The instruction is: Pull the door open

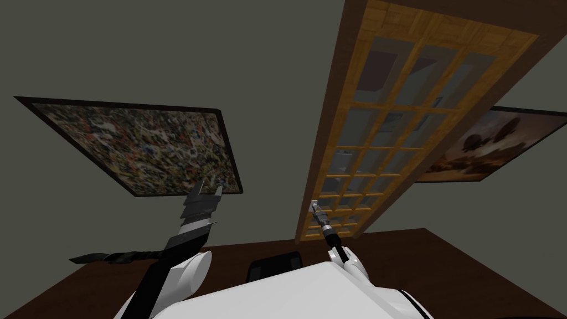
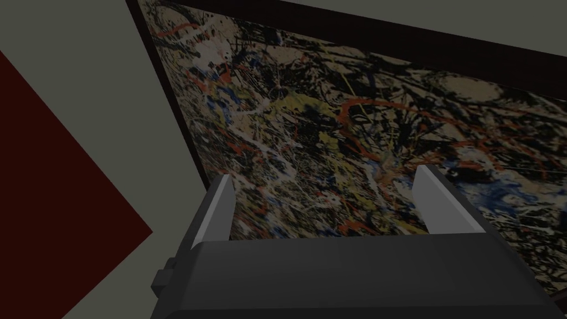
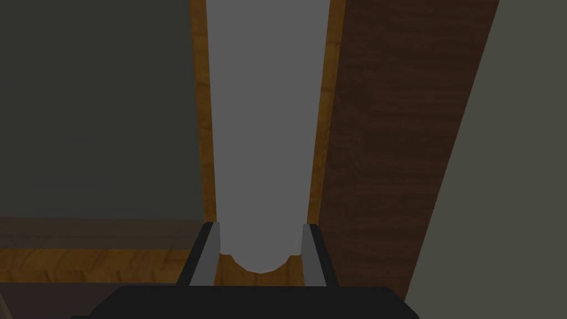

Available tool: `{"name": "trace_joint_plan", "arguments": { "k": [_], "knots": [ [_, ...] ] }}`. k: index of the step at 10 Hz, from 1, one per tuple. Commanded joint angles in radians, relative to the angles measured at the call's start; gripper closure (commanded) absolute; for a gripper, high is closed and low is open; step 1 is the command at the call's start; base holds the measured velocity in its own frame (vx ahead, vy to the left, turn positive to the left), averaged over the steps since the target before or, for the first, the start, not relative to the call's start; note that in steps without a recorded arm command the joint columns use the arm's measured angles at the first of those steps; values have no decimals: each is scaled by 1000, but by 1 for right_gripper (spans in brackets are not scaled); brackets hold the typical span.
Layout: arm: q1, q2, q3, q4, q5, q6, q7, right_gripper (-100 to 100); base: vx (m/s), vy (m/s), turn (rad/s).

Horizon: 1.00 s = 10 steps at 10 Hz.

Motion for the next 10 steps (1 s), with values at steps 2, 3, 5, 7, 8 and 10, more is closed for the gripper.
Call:
{"name": "trace_joint_plan", "arguments": {
  "k": [2, 3, 5, 7, 8, 10],
  "knots": [
    [0, 0, 0, 0, 0, 2, 0, 100, 0, 0, 0],
    [0, 0, 3, 0, -6, 1, -37, 100, -49, -4, 44],
    [0, -1, 6, -1, -11, 1, -70, 100, -85, -10, 49],
    [0, -1, 10, -2, -20, 2, -122, 100, -75, -17, 38],
    [0, -2, 13, -2, -26, 3, -150, 100, -77, -13, 41],
    [0, -2, 18, -3, -36, 4, -205, 100, -78, -3, 45]
  ]
}}
